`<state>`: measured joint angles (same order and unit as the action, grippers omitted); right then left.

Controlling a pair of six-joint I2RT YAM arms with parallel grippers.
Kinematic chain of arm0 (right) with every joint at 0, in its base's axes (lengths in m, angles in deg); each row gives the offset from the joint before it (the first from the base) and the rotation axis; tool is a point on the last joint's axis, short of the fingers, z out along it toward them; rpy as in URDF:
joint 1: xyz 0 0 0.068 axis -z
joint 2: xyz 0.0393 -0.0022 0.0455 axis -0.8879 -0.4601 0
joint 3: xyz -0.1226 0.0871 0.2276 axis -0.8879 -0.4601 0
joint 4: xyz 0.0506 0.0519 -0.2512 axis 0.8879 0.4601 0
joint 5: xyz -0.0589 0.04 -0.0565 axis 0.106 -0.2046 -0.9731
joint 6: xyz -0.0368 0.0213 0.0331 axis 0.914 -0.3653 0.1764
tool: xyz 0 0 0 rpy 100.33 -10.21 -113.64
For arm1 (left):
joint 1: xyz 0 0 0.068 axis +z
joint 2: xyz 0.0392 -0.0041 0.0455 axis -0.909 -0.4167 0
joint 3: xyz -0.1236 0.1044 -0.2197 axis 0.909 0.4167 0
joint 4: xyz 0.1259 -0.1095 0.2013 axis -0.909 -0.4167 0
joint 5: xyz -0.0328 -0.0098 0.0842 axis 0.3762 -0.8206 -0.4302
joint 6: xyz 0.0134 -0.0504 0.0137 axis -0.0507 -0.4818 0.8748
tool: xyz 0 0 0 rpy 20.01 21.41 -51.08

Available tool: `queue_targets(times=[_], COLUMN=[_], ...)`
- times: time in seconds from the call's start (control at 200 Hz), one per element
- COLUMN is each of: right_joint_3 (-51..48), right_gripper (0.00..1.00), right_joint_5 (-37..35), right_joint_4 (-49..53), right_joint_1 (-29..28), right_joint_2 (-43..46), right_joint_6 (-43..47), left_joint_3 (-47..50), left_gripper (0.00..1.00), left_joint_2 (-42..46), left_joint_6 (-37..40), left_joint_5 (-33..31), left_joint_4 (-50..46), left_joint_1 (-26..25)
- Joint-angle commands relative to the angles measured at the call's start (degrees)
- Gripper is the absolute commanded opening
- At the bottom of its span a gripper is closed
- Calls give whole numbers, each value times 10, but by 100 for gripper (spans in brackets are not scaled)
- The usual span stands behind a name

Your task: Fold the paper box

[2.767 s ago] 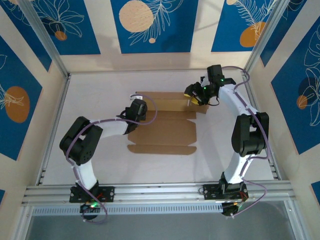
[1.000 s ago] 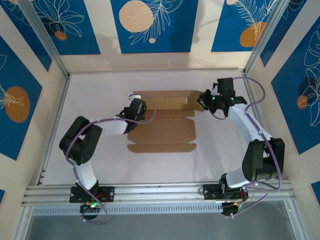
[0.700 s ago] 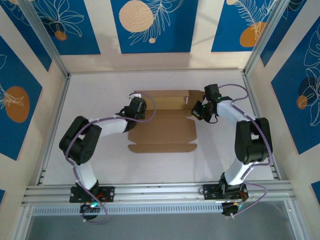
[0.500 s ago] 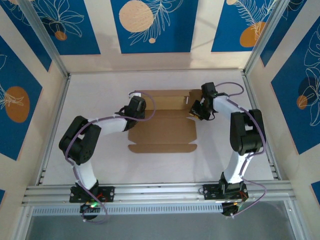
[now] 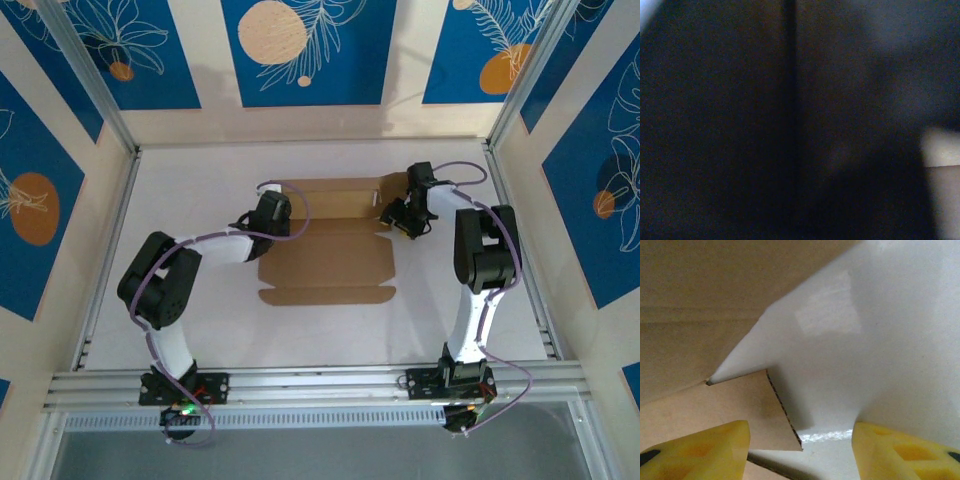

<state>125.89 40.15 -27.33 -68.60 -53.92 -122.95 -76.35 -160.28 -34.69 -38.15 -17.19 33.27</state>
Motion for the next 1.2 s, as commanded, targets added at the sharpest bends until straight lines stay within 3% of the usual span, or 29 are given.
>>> queue_targets(times=[0.0,0.18,0.455,0.625,1.196], right_joint_3=[8,-15,-32,-26,9], right_gripper=[57,53,44,37,29], right_joint_5=[69,142,171,172,152], right_joint_4=[-44,-102,-133,-126,-95], right_joint_1=[-2,-8,-17,-27,-53], right_joint_2=[-15,2,37,38,-47], right_joint_6=[-15,-40,-30,-13,-36], left_joint_3=[5,4,0,-2,7], left_gripper=[0,0,0,0,0], left_joint_2=[-23,-24,-26,-26,-24], left_joint_6=[-16,-25,-32,-33,-45], left_joint_5=[54,54,51,49,49], left_joint_4=[-63,-65,-71,-75,-70], left_joint_1=[2,3,3,2,1])
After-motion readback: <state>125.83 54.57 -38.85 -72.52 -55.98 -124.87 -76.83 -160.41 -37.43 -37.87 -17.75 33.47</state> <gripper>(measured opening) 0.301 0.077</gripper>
